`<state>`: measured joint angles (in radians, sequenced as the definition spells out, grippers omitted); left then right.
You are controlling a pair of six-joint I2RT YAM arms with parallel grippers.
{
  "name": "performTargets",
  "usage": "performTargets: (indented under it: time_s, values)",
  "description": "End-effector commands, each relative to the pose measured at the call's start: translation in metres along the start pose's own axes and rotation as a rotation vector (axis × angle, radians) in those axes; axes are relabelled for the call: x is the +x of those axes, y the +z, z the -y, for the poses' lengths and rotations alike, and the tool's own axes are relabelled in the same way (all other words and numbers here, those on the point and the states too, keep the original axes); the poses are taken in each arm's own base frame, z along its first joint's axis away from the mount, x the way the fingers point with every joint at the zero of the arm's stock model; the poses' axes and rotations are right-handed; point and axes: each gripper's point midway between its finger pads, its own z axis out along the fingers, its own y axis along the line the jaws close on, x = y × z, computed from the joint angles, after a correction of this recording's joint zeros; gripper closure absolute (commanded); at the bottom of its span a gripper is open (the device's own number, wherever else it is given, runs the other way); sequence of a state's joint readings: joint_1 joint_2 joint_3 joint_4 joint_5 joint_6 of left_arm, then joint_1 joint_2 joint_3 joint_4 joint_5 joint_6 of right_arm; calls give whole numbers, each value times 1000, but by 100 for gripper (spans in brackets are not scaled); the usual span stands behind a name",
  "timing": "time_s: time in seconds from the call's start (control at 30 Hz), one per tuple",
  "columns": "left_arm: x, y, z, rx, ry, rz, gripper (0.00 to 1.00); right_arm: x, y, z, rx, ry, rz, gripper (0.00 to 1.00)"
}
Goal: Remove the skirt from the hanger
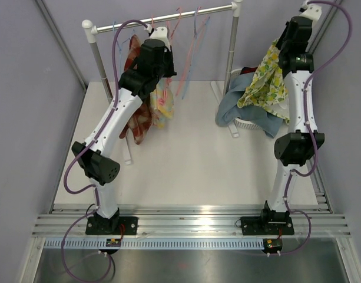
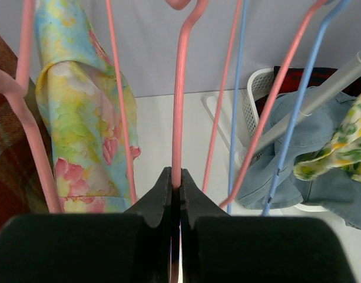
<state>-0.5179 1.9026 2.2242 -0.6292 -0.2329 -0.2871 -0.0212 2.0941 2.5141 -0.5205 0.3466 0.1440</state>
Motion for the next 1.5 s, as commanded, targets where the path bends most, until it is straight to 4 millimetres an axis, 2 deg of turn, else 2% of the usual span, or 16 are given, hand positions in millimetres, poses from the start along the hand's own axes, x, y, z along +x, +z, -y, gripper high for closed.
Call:
performTargets:
  time_s: [0.0, 0.1, 0.13, 0.17, 0.2, 0.27, 0.33, 0.37, 0.43, 0.47, 0.5, 0.57, 0.67, 0.8, 1.07, 1.47]
  values:
    - [-24, -14, 3, 36, -24, 66, 98, 70, 41, -23, -81, 70, -97, 100]
    - [-24, -13, 4, 38, -31, 65, 84, 137, 51, -18, -57, 47, -269, 100]
    - [-24, -14, 4, 40, -36, 65, 71, 150, 50, -18, -60, 38, -307, 90]
    - [-25, -16, 4, 41, -39, 64, 67, 145, 43, -19, -74, 42, -312, 57]
    - [-25, -16, 5, 44, -41, 62, 63, 172, 38, -12, -59, 35, -368, 35]
    - [-35, -27, 6, 53, -65, 78, 52, 159, 30, -12, -72, 57, -312, 1]
    - [-45, -45, 14, 72, -75, 79, 52, 148, 3, -4, -80, 56, -295, 0]
    - [-67, -63, 16, 64, -80, 134, 51, 132, -14, 0, -76, 56, -270, 0]
    - [-87, -100, 29, 91, -55, 186, 48, 117, -33, 7, -69, 53, -252, 1]
    - [-94, -112, 30, 90, -55, 213, 44, 84, -56, 11, -74, 67, -189, 1]
    - [-96, -121, 31, 95, -55, 225, 42, 91, -67, 19, -56, 70, -202, 1]
    - [-107, -151, 27, 102, -78, 263, 40, 66, -103, 29, -53, 89, -159, 1]
    - [-103, -171, 13, 72, -92, 266, 40, 54, -145, 35, -84, 128, -147, 1]
    - [-88, -181, -7, 3, -52, 235, 43, 66, -188, 46, -119, 127, -164, 0]
    - [-69, -161, -29, -87, 28, 189, 44, 95, -254, 62, -170, 179, -206, 1]
    - [-56, -89, -35, -95, 44, 114, 53, 113, -283, 75, -172, 152, -241, 1]
